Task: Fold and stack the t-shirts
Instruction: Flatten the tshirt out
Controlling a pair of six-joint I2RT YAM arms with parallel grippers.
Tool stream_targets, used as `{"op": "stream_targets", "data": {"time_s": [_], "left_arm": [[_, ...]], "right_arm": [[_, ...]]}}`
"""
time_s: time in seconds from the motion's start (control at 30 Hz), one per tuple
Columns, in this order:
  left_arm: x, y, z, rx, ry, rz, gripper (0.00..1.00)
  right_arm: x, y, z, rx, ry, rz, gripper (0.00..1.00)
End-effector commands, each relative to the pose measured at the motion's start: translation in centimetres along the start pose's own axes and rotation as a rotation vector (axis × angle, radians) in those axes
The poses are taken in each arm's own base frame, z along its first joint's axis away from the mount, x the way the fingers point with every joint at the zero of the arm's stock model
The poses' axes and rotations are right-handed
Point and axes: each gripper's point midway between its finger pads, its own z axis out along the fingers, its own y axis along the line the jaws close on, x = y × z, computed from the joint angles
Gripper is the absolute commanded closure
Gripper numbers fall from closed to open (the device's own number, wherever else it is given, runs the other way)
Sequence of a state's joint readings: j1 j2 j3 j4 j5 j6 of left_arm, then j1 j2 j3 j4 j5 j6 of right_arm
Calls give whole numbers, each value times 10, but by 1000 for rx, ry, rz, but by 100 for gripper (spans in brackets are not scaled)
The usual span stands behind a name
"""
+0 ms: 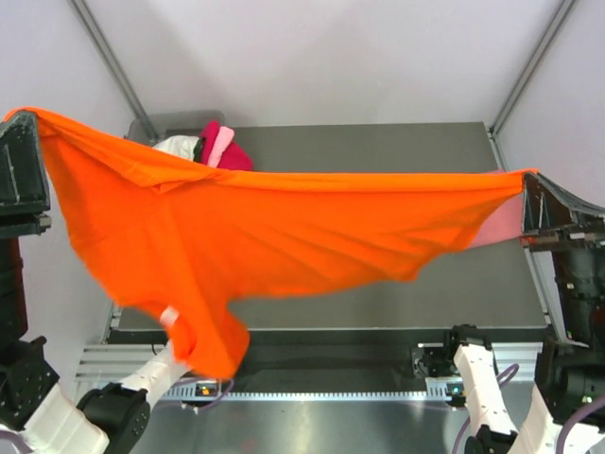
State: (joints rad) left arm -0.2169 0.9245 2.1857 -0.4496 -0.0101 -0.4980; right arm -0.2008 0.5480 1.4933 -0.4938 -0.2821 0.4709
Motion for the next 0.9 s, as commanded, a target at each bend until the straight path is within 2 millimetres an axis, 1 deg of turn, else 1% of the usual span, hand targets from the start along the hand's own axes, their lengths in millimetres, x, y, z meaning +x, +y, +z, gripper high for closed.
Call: {"op": "stream_targets", "data": {"time_s": [0.0,0.03,0.07,0.1,0.13,0.17,0.2,0.23,0.3,0.33,0.37,0.4,0.43,0.47,0.5,0.53,0.57,0.6,0.63,0.67,0.7,0.73,0.77,0.8,0.87], "left_arm": [[12,22,12,-86,-6,9,100],[27,32,14,-115,28,8,100],[36,39,14,-140,44,3,100],[46,47,13,-163,70,5,100],[77,65,14,-209,136,8,100],[96,78,14,-247,172,3,100],[110,89,11,-278,194,7,100],[156,115,7,-336,288,16,100],[194,141,-3,-403,351,17,100],[232,160,-12,-435,415,20,100],[250,170,-18,-450,447,18,100],[288,191,-35,-496,519,22,100],[302,199,-37,-503,520,15,100],[318,209,-44,-533,542,0,100],[341,222,-52,-572,577,-5,100],[363,241,-66,-630,606,-3,100],[377,249,-70,-660,613,-24,100],[406,265,-84,-697,668,-21,100],[418,272,-87,-714,678,-22,100],[425,277,-81,-712,654,-34,100],[447,290,-88,-741,686,-24,100],[454,297,-87,-752,683,-18,100],[460,303,-83,-758,672,-8,100],[474,311,-76,-757,670,-1,100],[487,322,-69,-760,678,25,100]], "right_arm": [[-3,-5,-6,56,16,-17,100],[-4,-5,-8,61,13,-16,100],[-1,-8,-8,73,22,-9,100],[7,-13,-4,87,50,1,100],[14,-17,-1,93,70,5,100],[31,-27,4,115,116,24,100],[46,-38,10,144,158,40,100],[71,-53,15,178,217,66,100],[97,-69,25,199,264,90,100],[111,-77,29,210,288,102,100],[143,-93,32,244,353,140,100],[158,-101,34,256,375,155,100],[166,-107,41,253,365,163,100],[196,-120,39,284,413,203,100],[211,-129,42,297,436,223,100],[233,-140,44,315,450,252,100],[244,-146,46,324,454,269,100],[261,-156,49,345,478,288,100],[281,-165,47,370,504,315,100],[283,-168,57,352,479,317,100],[302,-179,60,380,517,335,100],[309,-184,65,385,525,337,100],[314,-187,73,381,528,337,100],[330,-198,77,415,559,342,100],[336,-206,91,424,560,339,100]]}}
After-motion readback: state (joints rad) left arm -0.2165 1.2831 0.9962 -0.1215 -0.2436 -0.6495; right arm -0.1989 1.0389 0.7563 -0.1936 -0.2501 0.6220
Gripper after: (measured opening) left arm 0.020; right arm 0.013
